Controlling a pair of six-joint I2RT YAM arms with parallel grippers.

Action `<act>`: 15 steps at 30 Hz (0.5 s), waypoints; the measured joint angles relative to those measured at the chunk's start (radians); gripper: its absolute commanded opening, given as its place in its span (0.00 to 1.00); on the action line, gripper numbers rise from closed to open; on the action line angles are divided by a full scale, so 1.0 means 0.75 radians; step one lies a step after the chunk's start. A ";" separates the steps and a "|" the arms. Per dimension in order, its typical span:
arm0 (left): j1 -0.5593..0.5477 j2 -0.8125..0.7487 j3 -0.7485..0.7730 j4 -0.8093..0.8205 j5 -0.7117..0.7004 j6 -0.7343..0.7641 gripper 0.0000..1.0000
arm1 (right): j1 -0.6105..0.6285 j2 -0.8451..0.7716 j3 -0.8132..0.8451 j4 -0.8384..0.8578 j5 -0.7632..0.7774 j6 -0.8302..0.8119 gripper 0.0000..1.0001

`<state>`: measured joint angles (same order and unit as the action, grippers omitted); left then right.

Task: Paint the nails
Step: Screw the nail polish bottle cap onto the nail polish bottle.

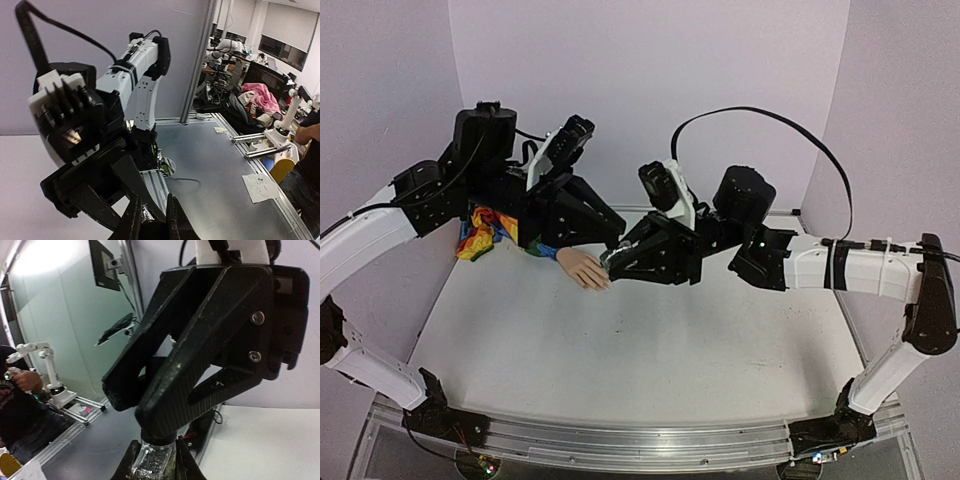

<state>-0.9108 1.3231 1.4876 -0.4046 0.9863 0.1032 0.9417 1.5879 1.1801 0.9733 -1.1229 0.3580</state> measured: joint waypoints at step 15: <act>-0.043 -0.215 -0.045 -0.258 -0.743 -0.160 0.92 | -0.081 -0.058 -0.076 -0.194 0.548 -0.401 0.00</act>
<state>-0.9432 1.1622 1.4540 -0.5983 0.4290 -0.0170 0.8806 1.5444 1.1233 0.8276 -0.7116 0.0574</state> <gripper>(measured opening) 0.905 0.176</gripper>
